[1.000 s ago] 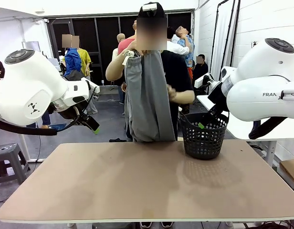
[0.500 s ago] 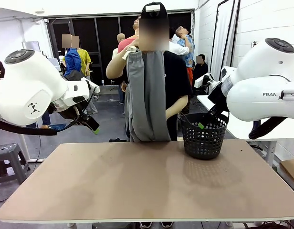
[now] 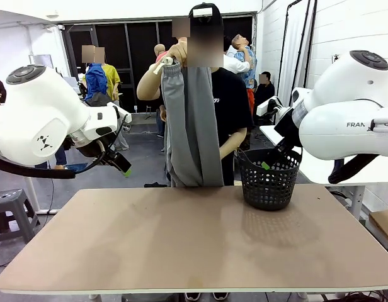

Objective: Fold the training pants.
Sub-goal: Grab both ends of the Training pants handed by a person.

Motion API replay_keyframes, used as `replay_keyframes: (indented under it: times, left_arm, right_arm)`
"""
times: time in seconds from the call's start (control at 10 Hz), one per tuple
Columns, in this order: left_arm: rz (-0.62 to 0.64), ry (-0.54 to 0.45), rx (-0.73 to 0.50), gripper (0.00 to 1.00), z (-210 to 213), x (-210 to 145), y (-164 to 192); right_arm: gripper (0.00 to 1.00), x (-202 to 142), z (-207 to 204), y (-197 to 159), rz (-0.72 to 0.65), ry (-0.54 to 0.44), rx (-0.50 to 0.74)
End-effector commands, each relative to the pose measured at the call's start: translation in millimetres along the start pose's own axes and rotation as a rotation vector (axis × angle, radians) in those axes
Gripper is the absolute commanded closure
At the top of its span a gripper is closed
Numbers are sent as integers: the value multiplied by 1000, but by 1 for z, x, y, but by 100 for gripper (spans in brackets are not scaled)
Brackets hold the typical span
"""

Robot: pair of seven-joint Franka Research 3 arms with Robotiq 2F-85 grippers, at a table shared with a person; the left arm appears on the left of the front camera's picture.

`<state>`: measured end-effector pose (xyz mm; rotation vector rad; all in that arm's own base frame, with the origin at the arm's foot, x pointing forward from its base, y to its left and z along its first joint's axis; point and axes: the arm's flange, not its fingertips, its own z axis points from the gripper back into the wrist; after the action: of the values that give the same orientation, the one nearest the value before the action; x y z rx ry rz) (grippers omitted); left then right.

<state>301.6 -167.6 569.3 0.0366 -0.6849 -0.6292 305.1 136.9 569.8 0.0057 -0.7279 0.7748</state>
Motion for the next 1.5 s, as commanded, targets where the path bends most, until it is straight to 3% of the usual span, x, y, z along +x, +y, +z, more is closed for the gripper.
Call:
replay_keyframes:
  times: [0.0, 1.4]
  left_arm:
    - [-10, 1, 2, 0, 0, 0, 1]
    - [-10, 1, 2, 0, 0, 0, 1]
  right_arm:
    - [0, 0, 0, 0, -2, 1, 5]
    - [0, 0, 0, 0, -2, 1, 5]
